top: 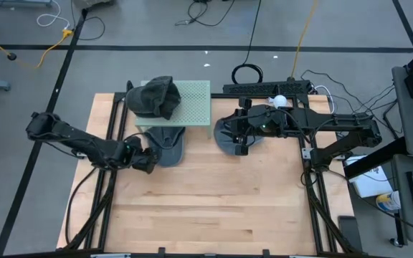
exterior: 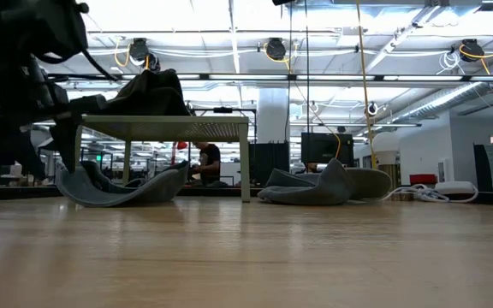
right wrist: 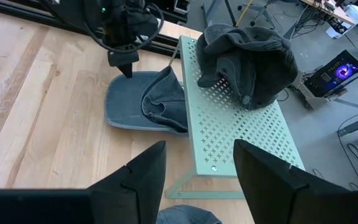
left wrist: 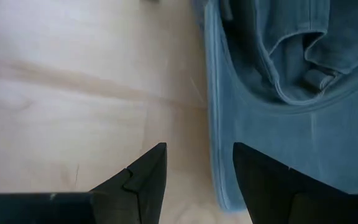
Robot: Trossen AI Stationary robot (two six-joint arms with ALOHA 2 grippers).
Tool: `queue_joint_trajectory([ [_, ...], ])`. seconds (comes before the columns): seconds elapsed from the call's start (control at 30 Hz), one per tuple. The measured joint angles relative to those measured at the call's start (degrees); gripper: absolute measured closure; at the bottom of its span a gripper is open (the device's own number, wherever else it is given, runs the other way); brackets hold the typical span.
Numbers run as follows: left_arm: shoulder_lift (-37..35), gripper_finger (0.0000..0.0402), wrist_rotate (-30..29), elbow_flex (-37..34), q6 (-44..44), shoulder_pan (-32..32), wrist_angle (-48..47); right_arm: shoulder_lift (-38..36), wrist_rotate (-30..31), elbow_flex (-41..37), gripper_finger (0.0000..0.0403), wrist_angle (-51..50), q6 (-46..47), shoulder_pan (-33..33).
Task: Pick & Place hat
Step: Put the gray cap on the shelf
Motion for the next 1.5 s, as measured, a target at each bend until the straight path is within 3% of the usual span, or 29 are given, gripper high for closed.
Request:
queue_joint_trajectory([
  [0.23, 0.0, 0.0215, 0.45, -2.19, 9.87, 4.64, 11.39, 0.0, 0.0, 0.0, 0.0222, 0.0, 0.0, 0.01],
  [0.53, 0.0, 0.0218, 5.48, -2.39, 11.5, 7.88, 11.64, 0.0, -0.01, 0.0, 0.0222, 0.0, 2.37, 0.0],
  [0.67, 0.0, 0.025, 7.23, -2.4, 11.53, 8.21, 11.6, 0.0, -0.01, 0.0, 0.0222, 0.0, 2.62, 0.02],
  [1.03, -0.11, 0.0388, 7.57, -2.36, 12.33, 7.4, 12.19, 0.0, 0.0, 0.0, 0.0222, 0.0, 2.62, 0.02],
  [1.13, -0.07, 0.0387, 8.41, -2.33, 12.53, 6.6, 12.38, 0.0, -0.02, 0.0, 0.0222, -0.02, 2.62, 0.02],
  [1.33, -0.6, 0.0392, 15.4, -2.33, 17.15, 4.41, 14.83, 0.0, 0.0, 0.0, 0.0222, -0.02, 2.76, 0.02],
  [1.5, -1.47, 0.0391, 17.21, -2.41, 20.82, 1.46, 19.01, 0.0, -0.01, 0.0, 0.0222, -0.01, 9.23, 0.02],
])
